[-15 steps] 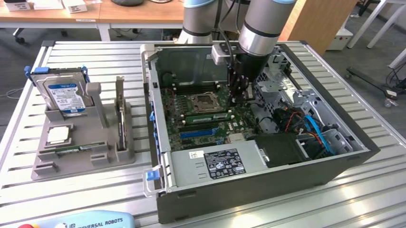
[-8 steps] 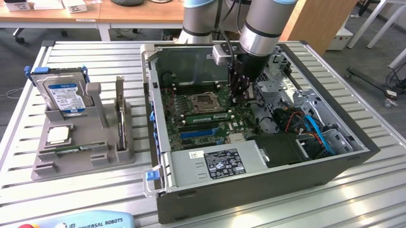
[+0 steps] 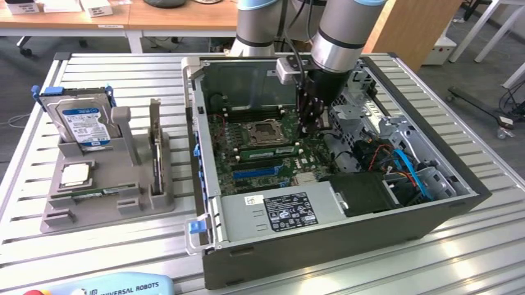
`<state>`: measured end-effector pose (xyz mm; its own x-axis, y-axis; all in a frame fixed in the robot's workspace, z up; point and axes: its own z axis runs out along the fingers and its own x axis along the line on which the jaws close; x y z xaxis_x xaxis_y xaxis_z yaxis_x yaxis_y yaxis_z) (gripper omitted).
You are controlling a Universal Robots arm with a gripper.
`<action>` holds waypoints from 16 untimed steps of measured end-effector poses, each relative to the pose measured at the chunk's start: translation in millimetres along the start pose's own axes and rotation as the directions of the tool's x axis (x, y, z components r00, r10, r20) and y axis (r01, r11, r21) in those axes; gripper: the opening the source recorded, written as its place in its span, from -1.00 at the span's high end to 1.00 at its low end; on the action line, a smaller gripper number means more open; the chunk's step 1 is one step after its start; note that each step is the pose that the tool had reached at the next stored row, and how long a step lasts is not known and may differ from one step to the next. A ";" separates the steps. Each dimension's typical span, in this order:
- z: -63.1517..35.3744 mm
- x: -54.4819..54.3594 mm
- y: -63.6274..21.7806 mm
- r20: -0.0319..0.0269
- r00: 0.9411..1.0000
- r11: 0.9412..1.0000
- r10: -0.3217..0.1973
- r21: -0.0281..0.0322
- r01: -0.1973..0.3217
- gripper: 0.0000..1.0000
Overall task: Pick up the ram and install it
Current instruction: 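Press down the ram until it locks into place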
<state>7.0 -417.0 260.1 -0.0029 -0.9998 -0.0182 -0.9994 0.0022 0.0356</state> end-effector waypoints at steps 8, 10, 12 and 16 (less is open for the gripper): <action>6.2 0.1 -0.3 0.000 1.000 1.000 0.000 0.000 0.000 0.80; 6.8 0.1 -0.3 0.000 1.000 1.000 0.000 0.000 0.000 0.80; 7.4 0.1 -0.3 0.000 1.000 1.000 0.000 0.000 0.000 0.80; 10.3 0.1 -0.4 0.000 1.000 1.000 0.000 0.000 0.000 0.80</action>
<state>7.1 -416.9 249.8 -0.0028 -0.9998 -0.0181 -0.9994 0.0021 0.0356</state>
